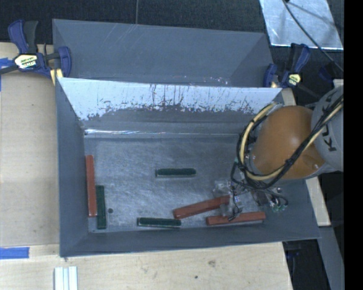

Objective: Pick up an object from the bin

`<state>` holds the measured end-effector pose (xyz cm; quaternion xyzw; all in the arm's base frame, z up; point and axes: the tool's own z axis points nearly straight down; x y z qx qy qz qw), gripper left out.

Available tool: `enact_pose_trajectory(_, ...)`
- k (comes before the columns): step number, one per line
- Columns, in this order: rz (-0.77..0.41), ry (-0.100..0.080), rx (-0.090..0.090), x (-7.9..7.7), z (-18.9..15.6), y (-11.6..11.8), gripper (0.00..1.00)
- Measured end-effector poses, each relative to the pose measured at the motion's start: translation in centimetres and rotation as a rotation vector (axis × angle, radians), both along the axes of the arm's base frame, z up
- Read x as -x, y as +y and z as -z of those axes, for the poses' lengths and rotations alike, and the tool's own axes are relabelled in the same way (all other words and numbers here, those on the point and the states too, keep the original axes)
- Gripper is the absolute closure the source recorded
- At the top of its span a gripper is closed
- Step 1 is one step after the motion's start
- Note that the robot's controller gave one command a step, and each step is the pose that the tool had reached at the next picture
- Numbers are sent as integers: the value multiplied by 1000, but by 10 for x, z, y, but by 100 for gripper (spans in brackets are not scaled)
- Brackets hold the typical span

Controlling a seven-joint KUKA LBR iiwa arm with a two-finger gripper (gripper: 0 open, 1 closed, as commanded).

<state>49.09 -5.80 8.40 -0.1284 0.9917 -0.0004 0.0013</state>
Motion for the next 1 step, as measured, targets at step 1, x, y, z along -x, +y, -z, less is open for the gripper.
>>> enact_pose_trajectory(1, -31, -11, 2, -33, -148, -25, 100)
